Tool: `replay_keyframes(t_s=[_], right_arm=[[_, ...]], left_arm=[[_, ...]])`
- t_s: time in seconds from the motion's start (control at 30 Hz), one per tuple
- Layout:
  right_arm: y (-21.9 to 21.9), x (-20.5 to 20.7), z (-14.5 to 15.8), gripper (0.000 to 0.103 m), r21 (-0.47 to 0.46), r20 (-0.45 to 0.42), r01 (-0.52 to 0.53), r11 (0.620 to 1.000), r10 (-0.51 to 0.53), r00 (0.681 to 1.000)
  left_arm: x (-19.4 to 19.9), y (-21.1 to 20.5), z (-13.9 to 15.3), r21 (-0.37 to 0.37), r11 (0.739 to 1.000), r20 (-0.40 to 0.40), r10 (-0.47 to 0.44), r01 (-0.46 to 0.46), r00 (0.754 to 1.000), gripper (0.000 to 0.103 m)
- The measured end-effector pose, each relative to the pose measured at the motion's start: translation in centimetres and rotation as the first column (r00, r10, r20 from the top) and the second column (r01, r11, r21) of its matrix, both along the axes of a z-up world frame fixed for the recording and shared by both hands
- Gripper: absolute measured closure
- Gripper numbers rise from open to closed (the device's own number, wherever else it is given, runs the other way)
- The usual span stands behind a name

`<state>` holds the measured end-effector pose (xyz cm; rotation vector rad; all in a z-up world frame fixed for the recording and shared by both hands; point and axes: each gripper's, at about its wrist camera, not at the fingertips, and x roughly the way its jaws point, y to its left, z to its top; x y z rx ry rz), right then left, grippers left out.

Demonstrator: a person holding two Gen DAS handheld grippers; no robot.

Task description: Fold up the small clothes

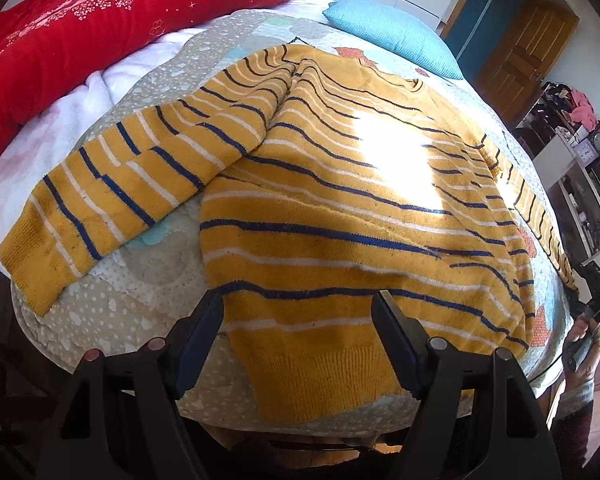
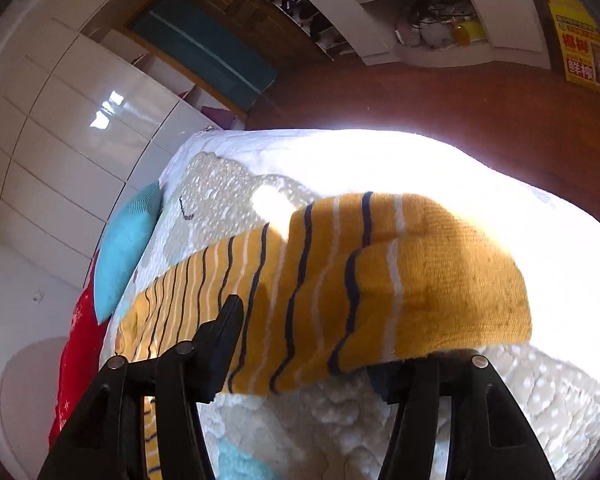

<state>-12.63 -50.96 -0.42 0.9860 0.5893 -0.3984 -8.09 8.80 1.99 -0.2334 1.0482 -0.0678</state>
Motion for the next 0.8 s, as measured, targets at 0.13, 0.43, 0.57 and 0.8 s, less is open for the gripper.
replay_keyframes(t_s=[0.13,0.43,0.57,0.8], right_arm=[[-3.9,0.7,1.3,0.098,0.012,0.013,0.032,0.999,-0.032,0.999],[-2.7,6.8,8.3,0.098,-0.19,-0.036,-0.039,0.981,0.032,0.999],[5.7,13.5,10.0,0.098,-0.253,-0.045,-0.229,0.94,0.225,0.973],[24.8,24.8,9.8,0.098,-0.281,-0.08,-0.559,0.781,0.561,0.824]], left_arm=[[0.6,-0.3,0.5,0.007,1.0,0.008,0.002,-0.002,1.0,0.028],[1.7,0.7,0.6,-0.057,0.998,0.028,0.025,-0.024,0.999,0.028],[1.4,1.8,0.5,-0.079,0.996,0.038,0.033,-0.03,0.999,0.028],[0.0,6.6,-0.2,-0.086,0.99,0.063,0.121,-0.115,0.991,0.028]])
